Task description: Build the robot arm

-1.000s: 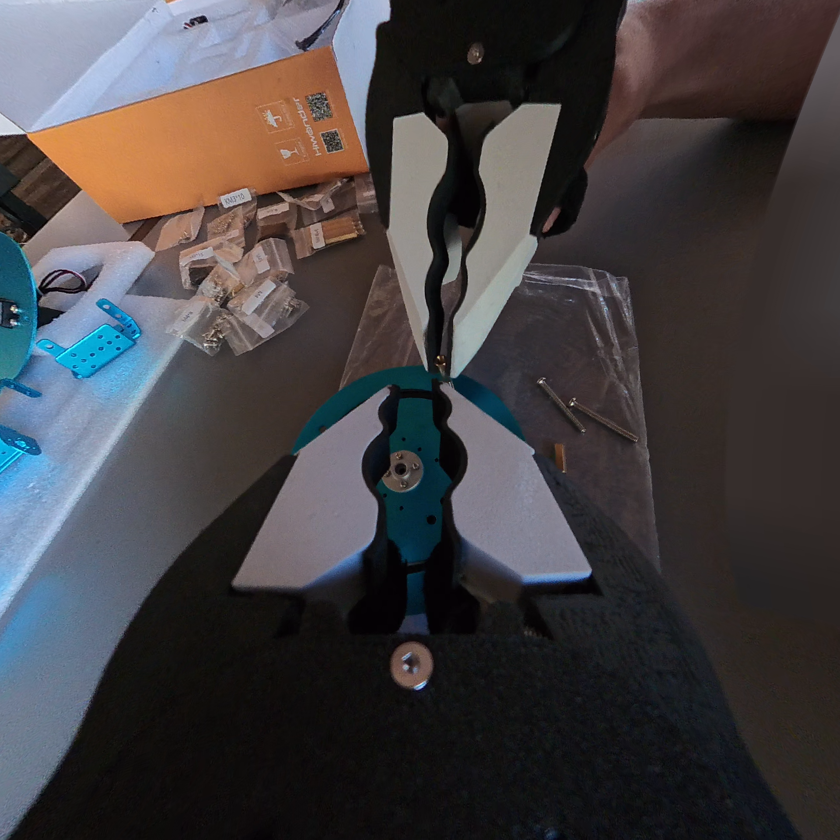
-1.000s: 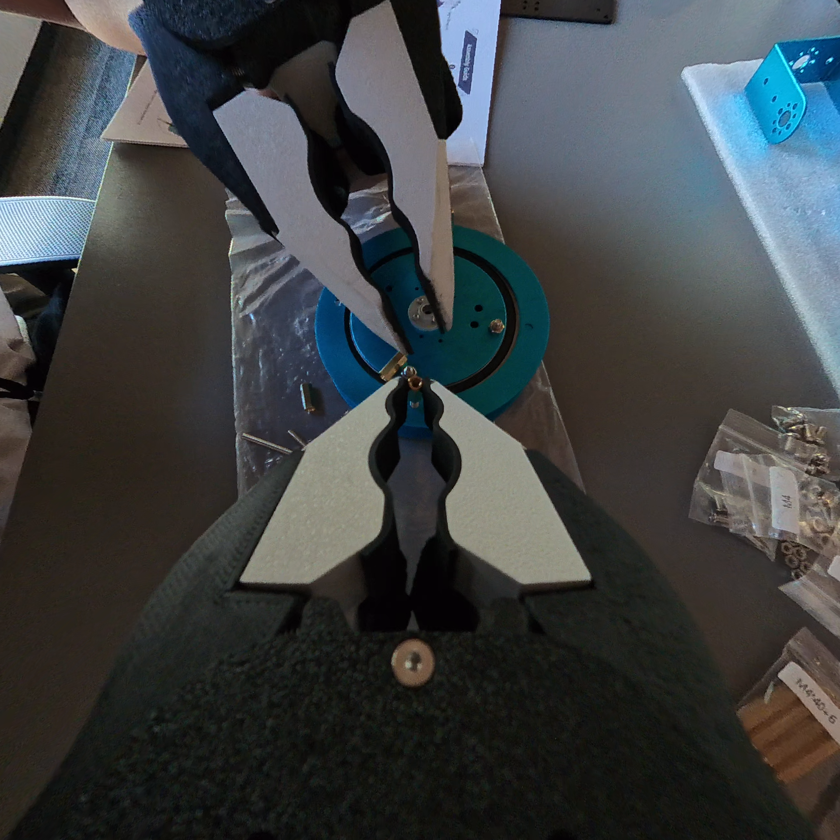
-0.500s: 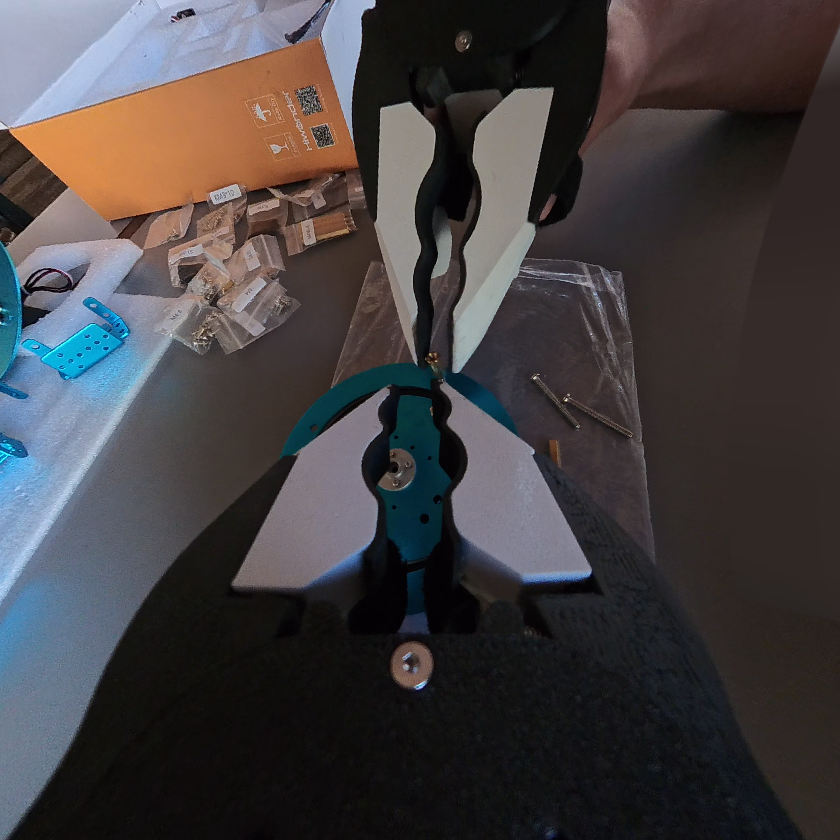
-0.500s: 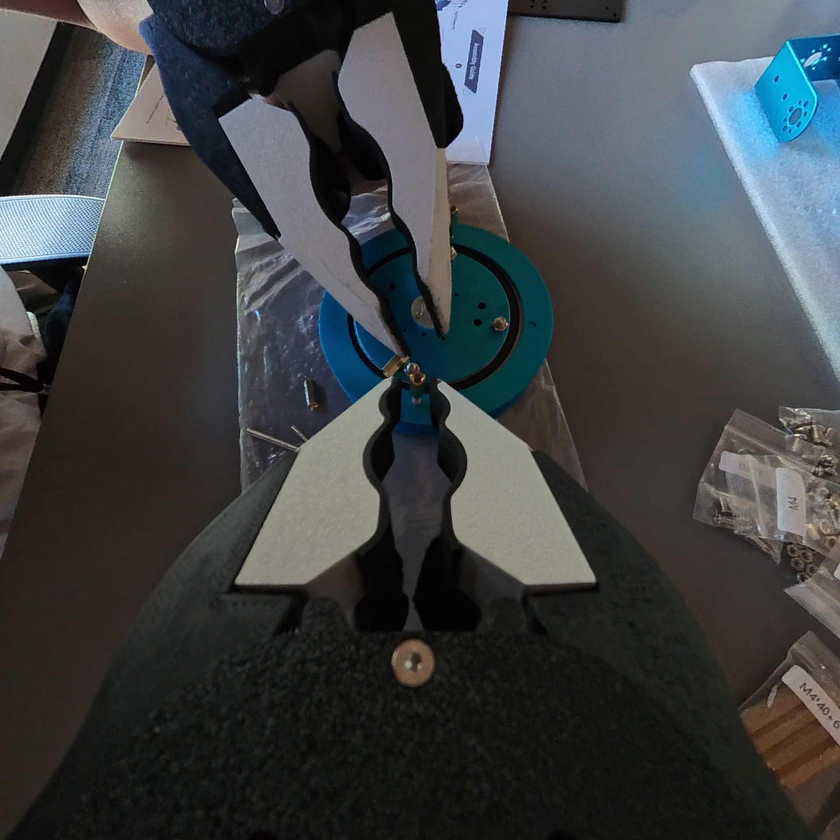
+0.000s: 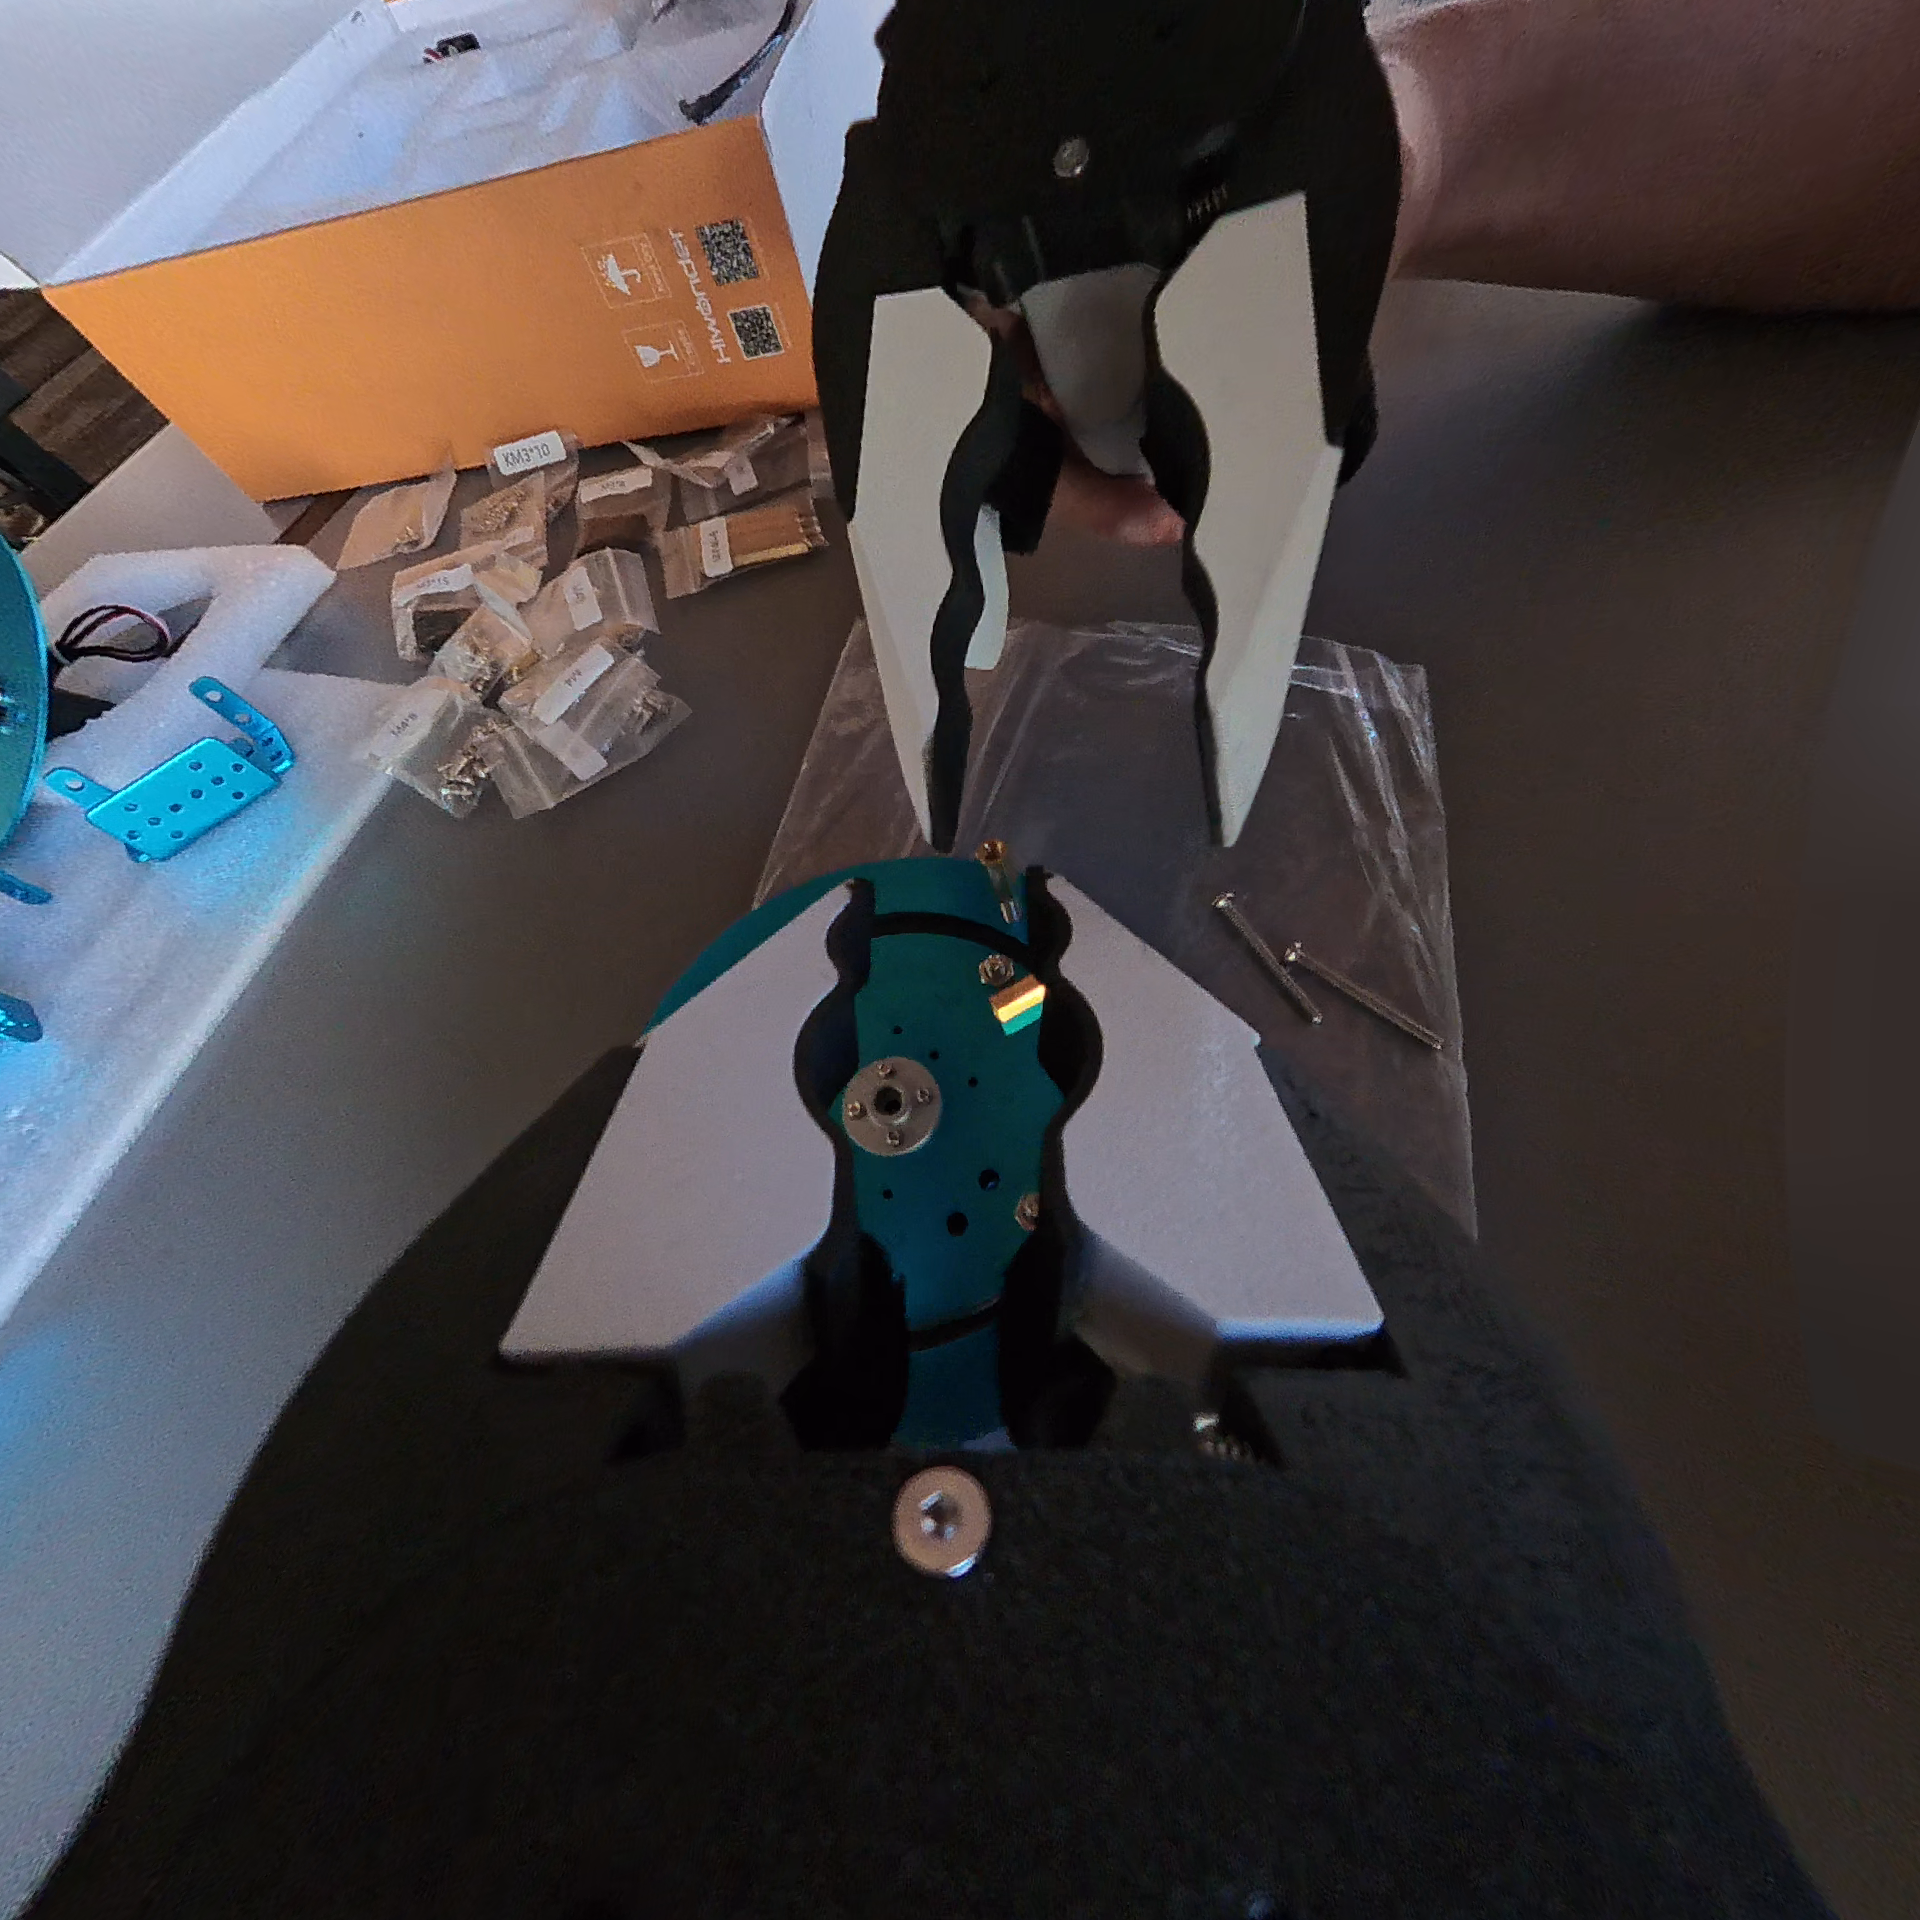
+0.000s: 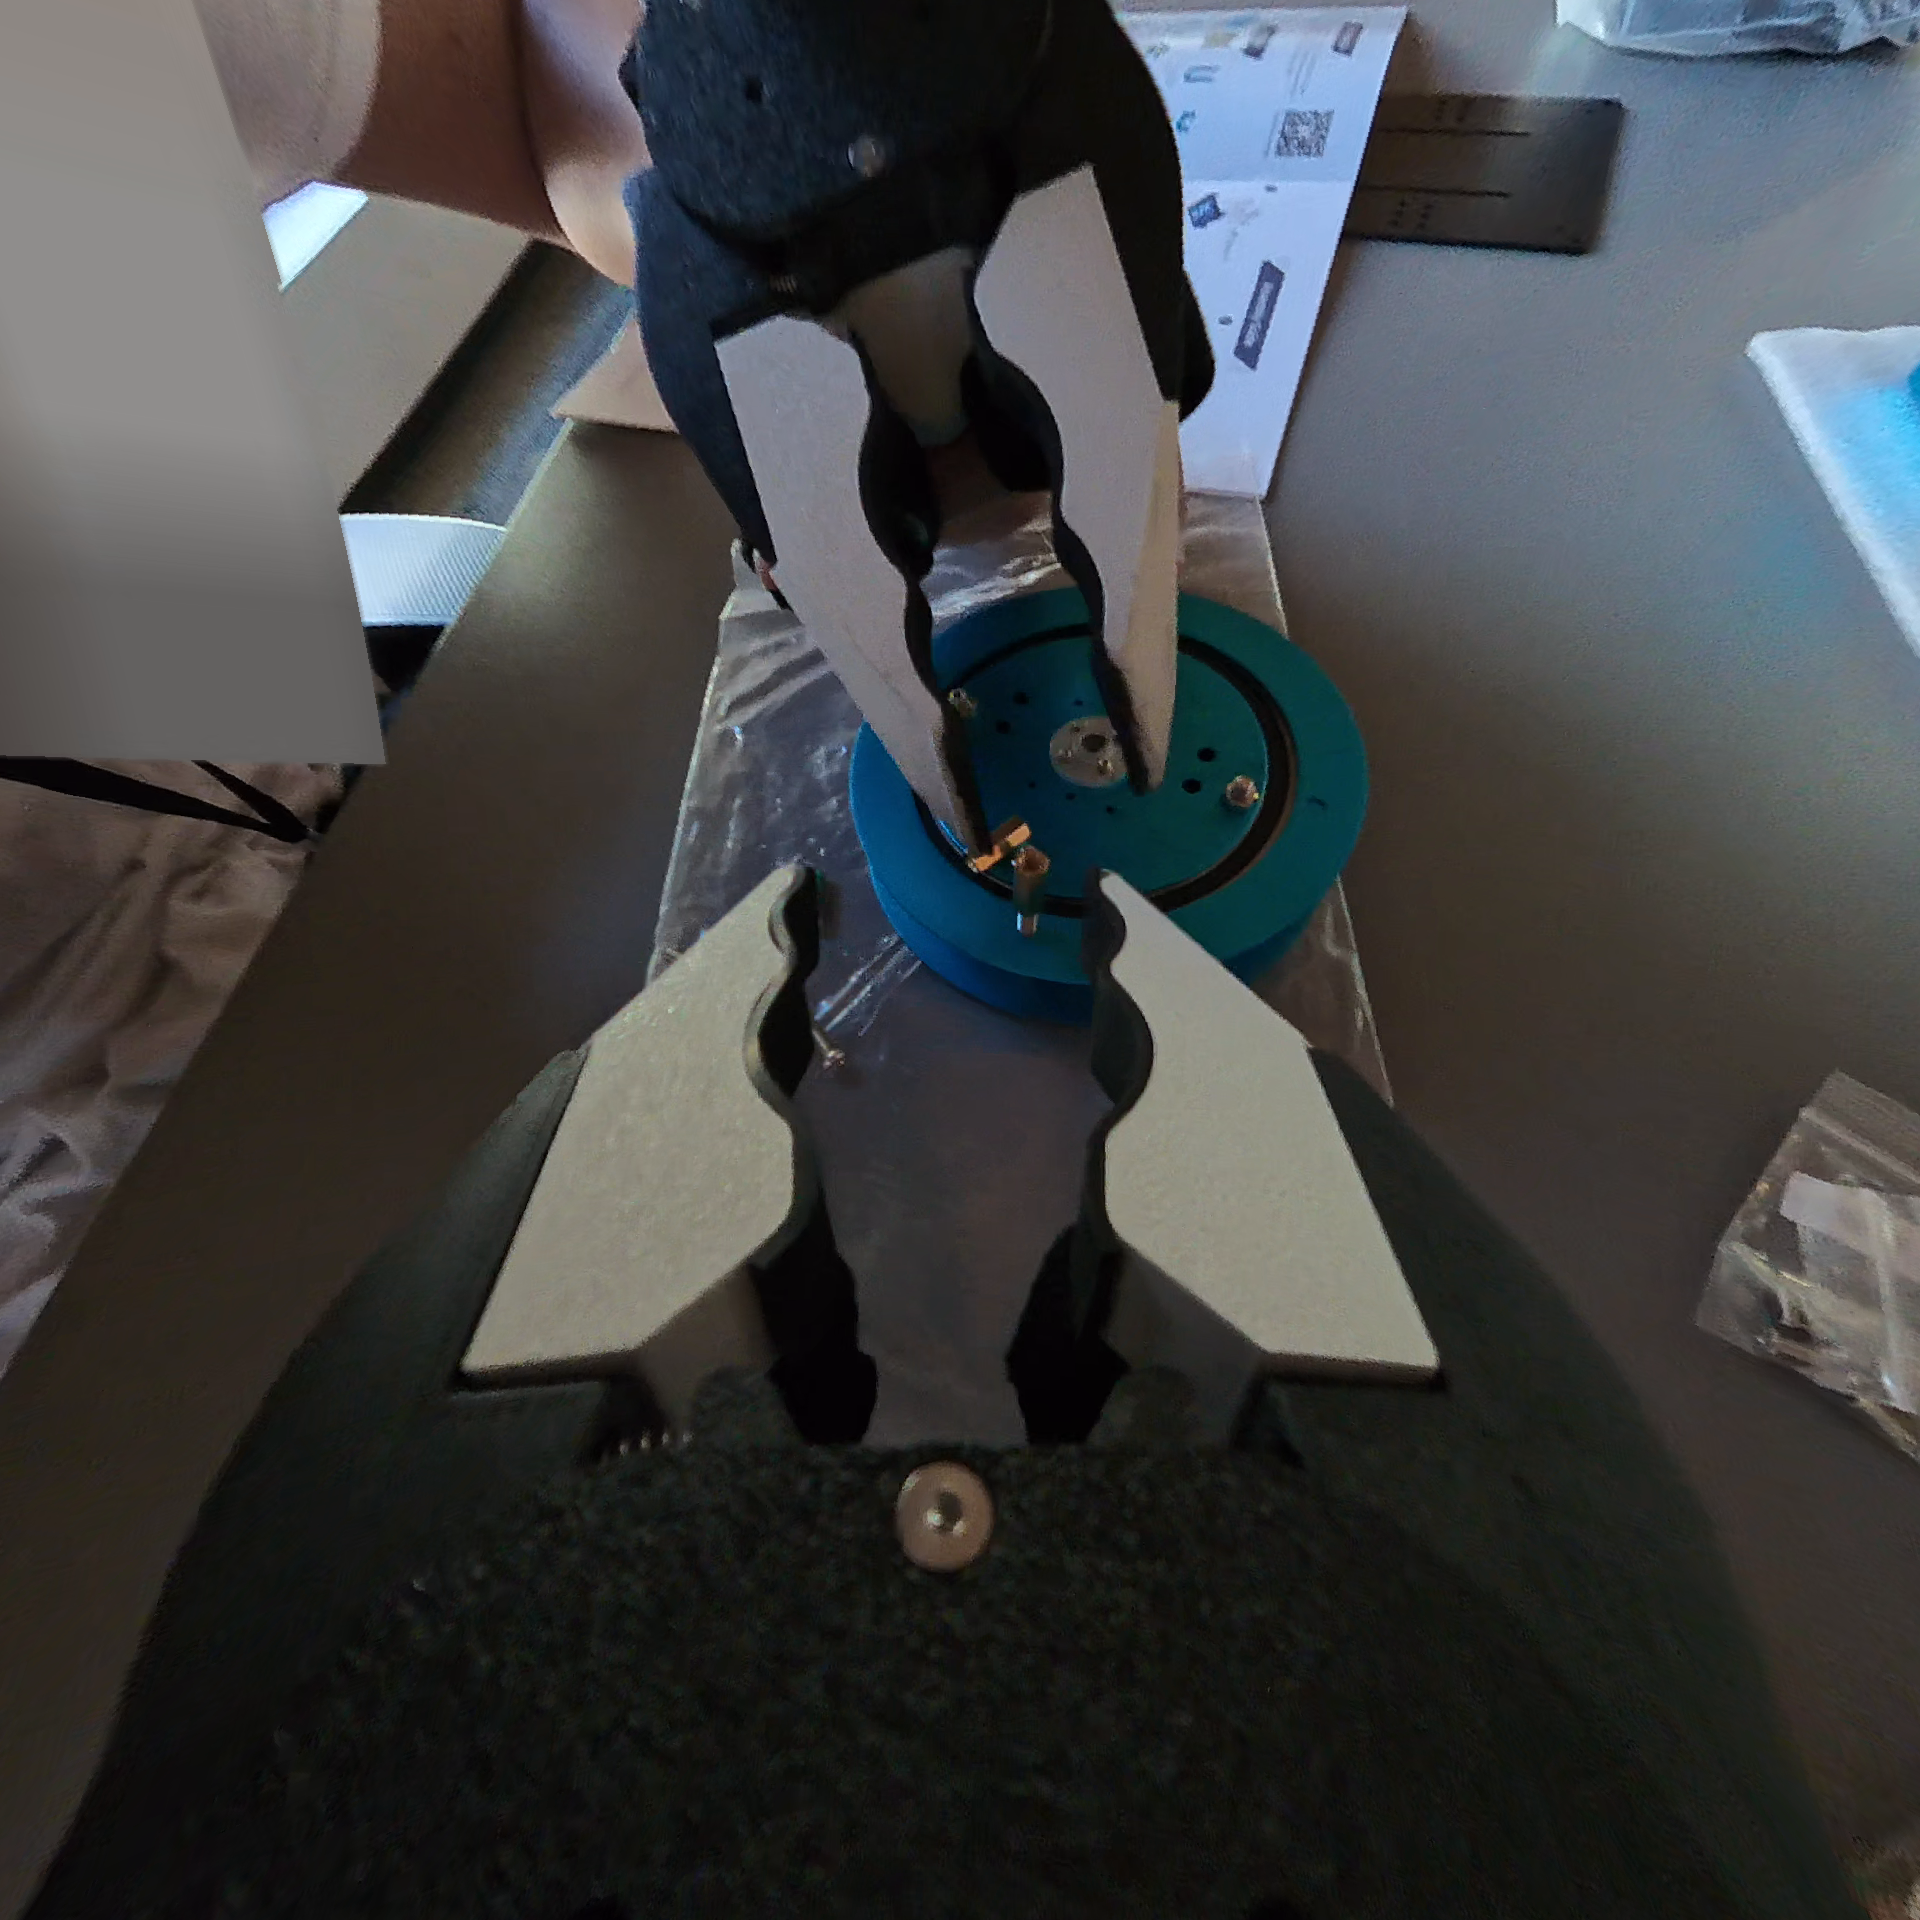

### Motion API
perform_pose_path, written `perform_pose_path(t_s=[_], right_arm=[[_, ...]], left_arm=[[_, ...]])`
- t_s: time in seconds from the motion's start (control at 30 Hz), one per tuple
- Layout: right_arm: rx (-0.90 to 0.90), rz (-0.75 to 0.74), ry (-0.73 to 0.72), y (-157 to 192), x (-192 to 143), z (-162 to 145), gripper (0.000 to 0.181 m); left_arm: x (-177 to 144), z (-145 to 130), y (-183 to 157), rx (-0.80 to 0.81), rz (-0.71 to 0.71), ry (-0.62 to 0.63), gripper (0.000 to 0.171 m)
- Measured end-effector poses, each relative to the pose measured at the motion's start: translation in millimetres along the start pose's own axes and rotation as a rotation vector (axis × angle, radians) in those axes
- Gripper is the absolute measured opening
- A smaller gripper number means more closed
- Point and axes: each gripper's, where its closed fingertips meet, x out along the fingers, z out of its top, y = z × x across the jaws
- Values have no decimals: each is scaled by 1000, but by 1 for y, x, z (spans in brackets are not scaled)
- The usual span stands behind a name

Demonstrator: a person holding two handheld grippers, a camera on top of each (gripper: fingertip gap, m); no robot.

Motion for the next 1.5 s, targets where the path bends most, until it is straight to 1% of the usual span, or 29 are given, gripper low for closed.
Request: perform_pose_path(t_s=[0.17, 0.3, 0.47, 0.63, 0.9, 1.0, 1.1, 1.33, 1.5], right_arm=[[23, 41, -23, 5, 3, 1, 51], [34, 50, -11, 6, 7, -1, 52], [54, 56, -8, 6, 6, -2, 53], [76, 66, 3, 5, 1, -4, 48], [75, 72, 15, 6, 0, -5, 47], [81, 83, 16, 8, -2, -5, 44], [81, 70, 21, 5, -4, -6, 42], [62, 53, -6, 3, -1, -3, 48], [55, 69, -3, 8, 4, -2, 49]], left_arm=[[3, 3, 1, 2, 12, -2, 30], [7, 0, 3, 10, 21, 15, 31], [4, 0, 6, 35, 44, 20, 31], [4, -3, 6, 58, 50, 32, 31], [4, -4, 5, 67, 51, 36, 30], [5, -6, 5, 71, 53, 45, 31], [3, -6, 6, 70, 52, 45, 31], [0, 0, 0, 74, 28, 25, 31], [5, 2, -5, 63, 16, 18, 31]])
